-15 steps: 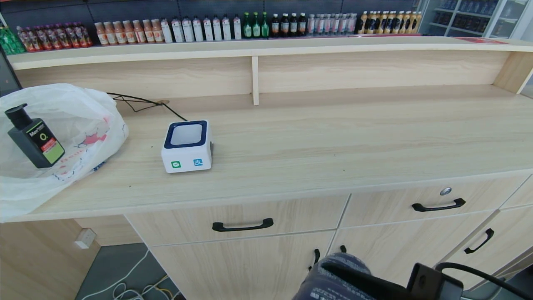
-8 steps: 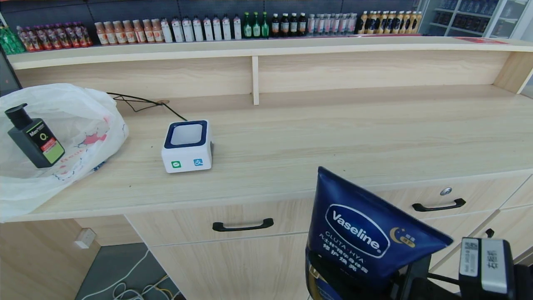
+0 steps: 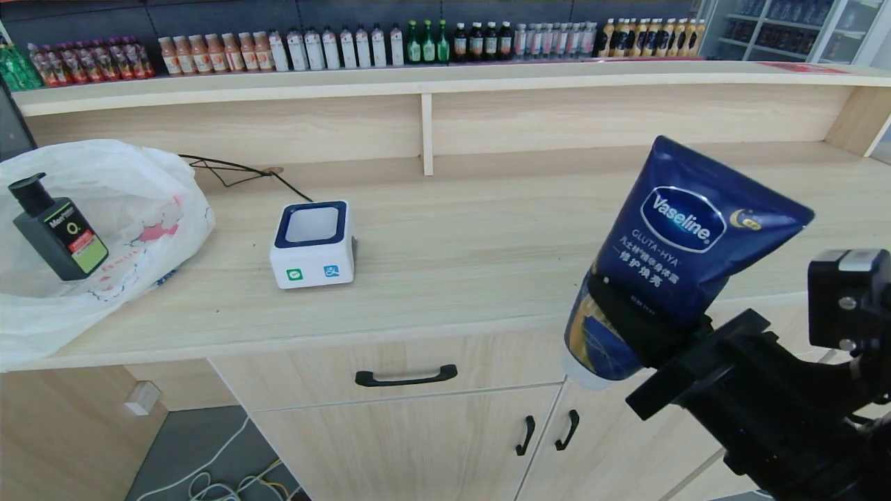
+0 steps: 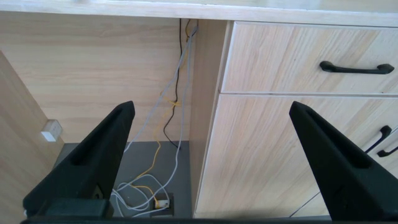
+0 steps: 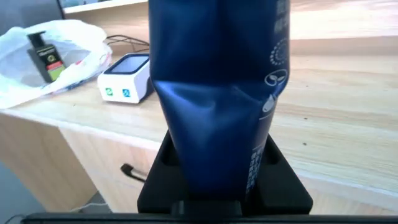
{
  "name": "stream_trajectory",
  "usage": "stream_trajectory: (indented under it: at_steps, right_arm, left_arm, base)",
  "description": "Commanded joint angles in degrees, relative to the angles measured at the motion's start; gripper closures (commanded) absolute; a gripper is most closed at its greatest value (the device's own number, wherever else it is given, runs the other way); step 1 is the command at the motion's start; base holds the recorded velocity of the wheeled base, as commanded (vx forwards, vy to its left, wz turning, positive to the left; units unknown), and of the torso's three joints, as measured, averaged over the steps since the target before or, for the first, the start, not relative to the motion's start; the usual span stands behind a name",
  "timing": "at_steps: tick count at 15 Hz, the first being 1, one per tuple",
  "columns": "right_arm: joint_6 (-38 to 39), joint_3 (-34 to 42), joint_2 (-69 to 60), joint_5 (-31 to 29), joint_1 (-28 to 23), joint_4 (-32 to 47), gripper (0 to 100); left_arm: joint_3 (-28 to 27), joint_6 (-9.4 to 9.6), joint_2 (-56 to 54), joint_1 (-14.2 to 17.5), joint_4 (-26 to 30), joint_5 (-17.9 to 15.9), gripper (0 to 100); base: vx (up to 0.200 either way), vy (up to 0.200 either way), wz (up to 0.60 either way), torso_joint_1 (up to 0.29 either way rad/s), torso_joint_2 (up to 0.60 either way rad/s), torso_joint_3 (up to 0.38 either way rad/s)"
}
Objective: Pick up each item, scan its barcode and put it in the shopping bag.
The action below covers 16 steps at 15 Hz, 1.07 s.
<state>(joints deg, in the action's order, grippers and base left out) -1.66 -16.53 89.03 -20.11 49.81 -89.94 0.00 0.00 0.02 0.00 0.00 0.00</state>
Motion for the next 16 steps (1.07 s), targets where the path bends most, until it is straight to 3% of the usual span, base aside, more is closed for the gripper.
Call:
stream_trajectory:
  at_steps: [1,7,11,16]
  right_arm:
    - [0.4,-2.5,0.0,0.0,-3.5,-0.1,100]
    - [-1.7,-7.4,0.4,-1.1,-11.5,-0.1,100]
    - [-1.9,-11.9,3.5,-1.1,-11.6,-0.1,100]
    - [-1.8,-12.9,3.4,-1.0,-12.2,-0.1,100]
  left_arm:
    - [0.0,0.0,0.0,0.0,0.0,0.1,0]
    - [0.0,0.0,0.0,-0.1,0.0,0.0,0]
    - [0.0,-0.09,0.0,0.0,0.0,0.0,0]
    - [0.0,-0.09,0.0,0.0,0.0,0.1,0]
  base:
    - [0.0,0.0,0.0,0.0,0.0,0.0]
    - [0.0,0.0,0.0,0.0,0.0,0.0]
    - [0.0,0.0,0.0,0.0,0.0,0.0]
    - [0.0,0.2,0.0,0.0,0.0,0.003]
